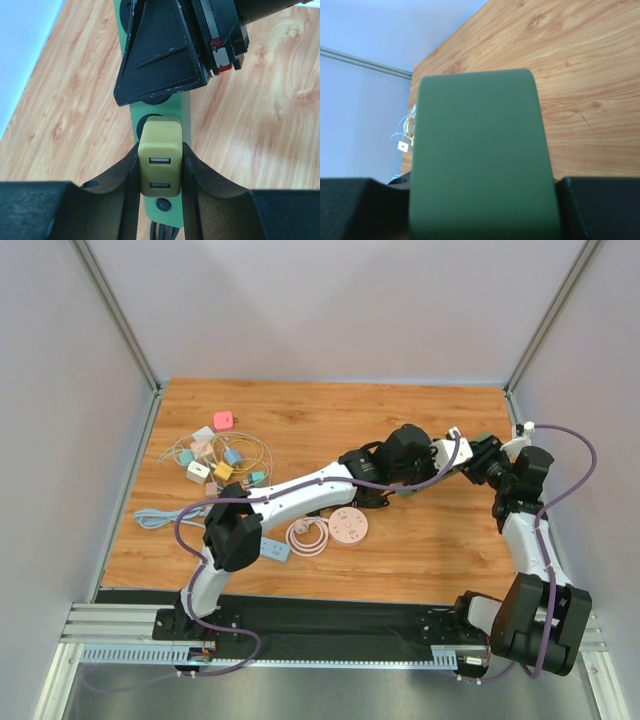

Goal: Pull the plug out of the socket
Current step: Remove the plug from the socket, then place the plug at the corner of the board.

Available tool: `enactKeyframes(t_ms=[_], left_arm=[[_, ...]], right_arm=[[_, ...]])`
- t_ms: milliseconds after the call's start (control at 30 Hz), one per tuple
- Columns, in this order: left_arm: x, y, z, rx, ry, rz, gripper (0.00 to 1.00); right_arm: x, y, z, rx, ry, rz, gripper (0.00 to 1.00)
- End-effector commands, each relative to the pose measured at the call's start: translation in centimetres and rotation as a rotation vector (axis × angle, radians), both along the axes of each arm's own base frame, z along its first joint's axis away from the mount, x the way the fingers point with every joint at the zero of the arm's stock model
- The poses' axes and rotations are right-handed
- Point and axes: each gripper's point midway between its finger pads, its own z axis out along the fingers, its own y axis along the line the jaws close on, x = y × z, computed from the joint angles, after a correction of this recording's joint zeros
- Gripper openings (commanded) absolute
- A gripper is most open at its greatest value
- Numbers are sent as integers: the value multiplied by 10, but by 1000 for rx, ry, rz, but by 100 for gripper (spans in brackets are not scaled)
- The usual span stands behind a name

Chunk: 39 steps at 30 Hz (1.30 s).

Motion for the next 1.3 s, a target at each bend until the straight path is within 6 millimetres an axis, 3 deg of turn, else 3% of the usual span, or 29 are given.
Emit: enactKeyframes(t_ms=[0, 100, 133, 200, 300, 500, 533, 567, 633, 667, 700, 733, 767, 800, 833, 867, 900, 933, 967, 1000, 1067, 1100, 1167, 1200, 1267], left_arm=[[1, 22, 86, -83, -154, 3, 0], [-23, 19, 102, -257, 123, -159, 0], [-10, 26, 109, -325, 191, -157, 0], [-13, 30, 122, -439, 383, -169, 0], [-11, 37, 135, -527, 473, -227, 0], [-3, 49, 139, -502, 363, -193, 0], [3, 56, 125, -450, 334, -149, 0], [3, 63, 128, -441, 305, -131, 0], [14, 79, 110, -407, 291, -56, 0], [15, 92, 119, -427, 279, -30, 0], [22, 111, 115, -451, 287, 31, 0], [32, 118, 98, -454, 313, 73, 0], [32, 136, 111, -496, 299, 104, 0], [38, 151, 87, -498, 315, 167, 0], [46, 178, 98, -551, 306, 231, 0], [50, 194, 91, -564, 317, 283, 0], [56, 214, 64, -556, 355, 377, 0], [69, 243, 55, -572, 368, 469, 0], [67, 262, 61, -626, 394, 526, 0], [75, 296, 31, -618, 429, 648, 0], [73, 334, 21, -680, 485, 786, 0], [75, 368, -6, -669, 514, 908, 0], [70, 401, -15, -716, 527, 1007, 0], [67, 428, -37, -743, 563, 1111, 0], [61, 450, -43, -783, 558, 1176, 0]], right_arm=[[14, -38, -1, -110, -12, -165, 0], [14, -37, -1, -106, -11, -158, 0], [14, -38, -1, -107, -13, -160, 0], [14, -37, -1, -104, -13, -157, 0], [14, -37, -1, -104, -13, -157, 0], [14, -37, 0, -104, -14, -158, 0], [14, -37, 0, -104, -13, -156, 0], [14, -37, 1, -104, -16, -156, 0], [14, -36, 1, -100, -16, -152, 0], [14, -36, 1, -100, -16, -152, 0], [14, -36, 1, -98, -14, -150, 0], [14, -36, 1, -98, -14, -151, 0], [14, -35, 1, -96, -15, -149, 0], [14, -35, 1, -96, -14, -149, 0], [14, -37, 1, -96, -15, -152, 0], [14, -36, 1, -97, -15, -153, 0], [14, -37, 2, -97, -15, -153, 0], [14, -37, 1, -96, -13, -155, 0], [13, -37, 1, -95, -13, -155, 0], [14, -38, 1, -94, -13, -157, 0], [14, -38, 1, -94, -12, -157, 0], [14, -38, 1, -94, -11, -157, 0], [14, -39, 0, -92, -8, -158, 0], [14, -40, 0, -94, -8, -161, 0], [14, -40, -1, -95, -5, -162, 0]])
